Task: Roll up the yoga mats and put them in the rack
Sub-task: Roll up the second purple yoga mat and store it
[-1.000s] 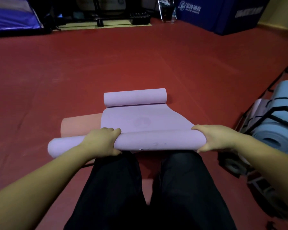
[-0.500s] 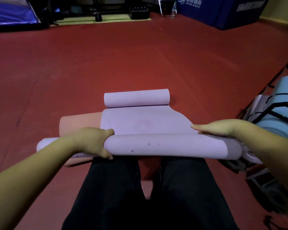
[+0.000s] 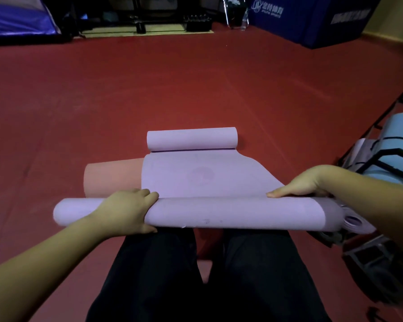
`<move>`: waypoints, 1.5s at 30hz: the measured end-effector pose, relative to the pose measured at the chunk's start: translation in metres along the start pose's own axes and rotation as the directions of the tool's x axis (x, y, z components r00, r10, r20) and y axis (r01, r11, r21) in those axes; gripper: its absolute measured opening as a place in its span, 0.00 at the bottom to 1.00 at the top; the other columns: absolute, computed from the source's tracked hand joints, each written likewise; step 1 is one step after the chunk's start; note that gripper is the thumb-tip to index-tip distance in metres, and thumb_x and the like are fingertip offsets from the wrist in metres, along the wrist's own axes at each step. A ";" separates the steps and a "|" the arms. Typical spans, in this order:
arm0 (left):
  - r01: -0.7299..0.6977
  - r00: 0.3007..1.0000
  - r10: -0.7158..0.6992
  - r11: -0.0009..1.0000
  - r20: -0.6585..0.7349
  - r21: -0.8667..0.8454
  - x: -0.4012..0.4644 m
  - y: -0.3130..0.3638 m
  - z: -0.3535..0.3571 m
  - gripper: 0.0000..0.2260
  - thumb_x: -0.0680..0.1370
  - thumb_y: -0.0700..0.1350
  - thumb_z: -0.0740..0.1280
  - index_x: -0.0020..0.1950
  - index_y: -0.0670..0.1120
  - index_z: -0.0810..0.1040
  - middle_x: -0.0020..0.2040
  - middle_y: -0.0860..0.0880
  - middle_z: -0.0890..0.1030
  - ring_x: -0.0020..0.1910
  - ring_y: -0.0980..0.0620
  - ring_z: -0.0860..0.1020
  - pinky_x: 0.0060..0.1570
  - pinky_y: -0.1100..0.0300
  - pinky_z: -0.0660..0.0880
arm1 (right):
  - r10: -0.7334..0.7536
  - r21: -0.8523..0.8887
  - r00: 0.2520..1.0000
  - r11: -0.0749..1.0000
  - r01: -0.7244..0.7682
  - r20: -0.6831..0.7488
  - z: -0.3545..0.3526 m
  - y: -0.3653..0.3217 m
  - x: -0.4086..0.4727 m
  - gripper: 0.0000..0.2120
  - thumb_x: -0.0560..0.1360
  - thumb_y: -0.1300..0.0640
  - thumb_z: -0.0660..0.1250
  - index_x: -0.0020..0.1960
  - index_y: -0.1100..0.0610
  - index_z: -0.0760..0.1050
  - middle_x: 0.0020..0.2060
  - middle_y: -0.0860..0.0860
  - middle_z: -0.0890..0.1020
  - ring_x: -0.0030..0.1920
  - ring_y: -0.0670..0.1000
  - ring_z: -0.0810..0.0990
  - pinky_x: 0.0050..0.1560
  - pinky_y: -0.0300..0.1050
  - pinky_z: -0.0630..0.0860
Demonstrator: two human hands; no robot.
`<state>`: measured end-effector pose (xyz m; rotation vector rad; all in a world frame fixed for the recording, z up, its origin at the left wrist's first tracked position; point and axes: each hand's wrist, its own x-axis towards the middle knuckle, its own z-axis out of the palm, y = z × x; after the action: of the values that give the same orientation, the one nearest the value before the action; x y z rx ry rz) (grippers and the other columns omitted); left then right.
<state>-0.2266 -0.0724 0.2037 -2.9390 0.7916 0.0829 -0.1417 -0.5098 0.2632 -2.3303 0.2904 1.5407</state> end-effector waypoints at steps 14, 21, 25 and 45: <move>0.167 0.903 -0.085 0.972 0.421 -0.163 0.021 -0.012 -0.021 0.28 0.59 0.71 0.70 0.50 0.57 0.66 0.42 0.57 0.79 0.42 0.53 0.78 0.43 0.54 0.76 | -0.058 -0.211 0.976 0.978 0.013 -0.210 0.029 -0.001 -0.002 0.57 0.59 0.15 0.52 0.76 0.51 0.66 0.76 0.51 0.63 0.75 0.52 0.63 0.74 0.49 0.57; 0.273 0.803 -0.018 0.900 0.595 -0.341 0.045 -0.024 -0.021 0.27 0.62 0.63 0.77 0.51 0.55 0.68 0.48 0.54 0.79 0.48 0.51 0.77 0.49 0.55 0.74 | -0.437 -0.437 0.700 0.878 0.196 -0.565 0.044 -0.001 0.002 0.22 0.78 0.35 0.56 0.41 0.51 0.76 0.38 0.49 0.79 0.42 0.51 0.77 0.44 0.48 0.72; 0.373 0.752 0.038 0.798 0.658 -0.473 0.054 -0.033 -0.017 0.29 0.60 0.61 0.78 0.53 0.52 0.72 0.54 0.50 0.80 0.56 0.47 0.77 0.56 0.53 0.74 | -0.465 -0.485 0.547 0.866 0.119 -0.696 0.080 -0.001 -0.005 0.31 0.75 0.29 0.46 0.46 0.53 0.74 0.40 0.49 0.78 0.44 0.54 0.78 0.45 0.50 0.73; 0.193 0.978 -0.186 0.979 0.092 -0.072 0.033 -0.004 -0.005 0.31 0.67 0.68 0.71 0.62 0.52 0.69 0.55 0.51 0.77 0.54 0.46 0.75 0.46 0.53 0.70 | -0.254 -0.352 0.825 0.933 0.072 -0.505 0.033 -0.037 0.026 0.45 0.72 0.23 0.43 0.64 0.55 0.78 0.67 0.55 0.76 0.63 0.57 0.74 0.63 0.52 0.69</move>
<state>-0.1959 -0.0865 0.2067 -3.0457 0.5041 0.2284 -0.1470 -0.4622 0.2333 -2.9341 -0.0457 0.8565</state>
